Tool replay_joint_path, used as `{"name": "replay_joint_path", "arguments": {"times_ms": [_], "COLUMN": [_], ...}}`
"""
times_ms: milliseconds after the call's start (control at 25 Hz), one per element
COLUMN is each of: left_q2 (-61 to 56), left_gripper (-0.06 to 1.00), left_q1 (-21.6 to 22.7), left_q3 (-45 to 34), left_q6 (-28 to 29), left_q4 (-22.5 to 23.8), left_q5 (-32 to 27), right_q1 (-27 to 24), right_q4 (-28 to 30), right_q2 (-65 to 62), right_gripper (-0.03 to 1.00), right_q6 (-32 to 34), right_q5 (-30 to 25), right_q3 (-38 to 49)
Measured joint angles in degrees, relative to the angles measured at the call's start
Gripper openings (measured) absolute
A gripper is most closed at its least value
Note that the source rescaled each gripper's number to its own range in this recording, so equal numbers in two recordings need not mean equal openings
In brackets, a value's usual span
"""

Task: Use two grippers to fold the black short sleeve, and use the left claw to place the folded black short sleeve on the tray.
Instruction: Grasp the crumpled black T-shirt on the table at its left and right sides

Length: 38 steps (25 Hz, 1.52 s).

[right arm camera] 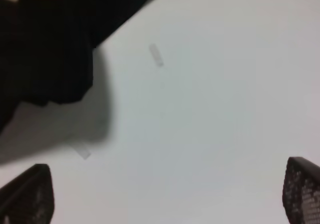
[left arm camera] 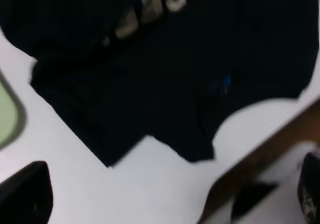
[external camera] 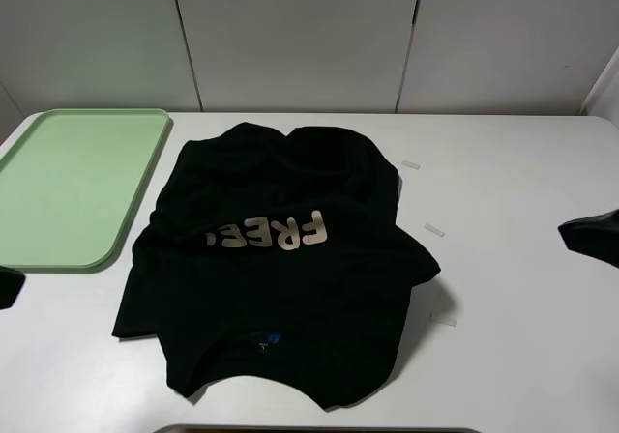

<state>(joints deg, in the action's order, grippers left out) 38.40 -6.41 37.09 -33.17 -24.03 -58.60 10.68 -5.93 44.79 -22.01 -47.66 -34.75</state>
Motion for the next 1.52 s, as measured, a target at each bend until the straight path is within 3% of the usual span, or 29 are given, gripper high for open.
{"name": "replay_joint_path", "arguments": {"times_ms": [360,720,880,1080,1520], "left_q2": [15.9,26.8,30.9,35.1,40.6], "left_gripper": [0.98,0.98,0.98,0.98,0.98], "left_q1": [0.0,0.0,0.0,0.0,0.0], "left_q3": [0.0,0.0,0.1,0.0,0.0], "left_q6": [-12.6,-25.1,-31.1,-36.5,-43.2], "left_q4": [-8.1,-13.3,-14.6,-15.6,-15.9], "left_q5": [7.7,15.1,16.1,16.4,22.9], "right_q1": [0.0,0.0,0.0,0.0,0.0], "right_q4": [-0.9,-1.9,-6.2,-16.0,-20.7], "right_q2": [14.7,25.4,28.7,33.0,43.5], "right_gripper": [1.0,1.0,1.0,1.0,1.0], "right_q6": [-3.5,-17.3,-21.4,-26.0,-30.8], "right_q5": [6.0,11.6,16.7,21.7,23.3], "right_q3": [0.0,0.0,0.0,-0.1,-3.1]}}
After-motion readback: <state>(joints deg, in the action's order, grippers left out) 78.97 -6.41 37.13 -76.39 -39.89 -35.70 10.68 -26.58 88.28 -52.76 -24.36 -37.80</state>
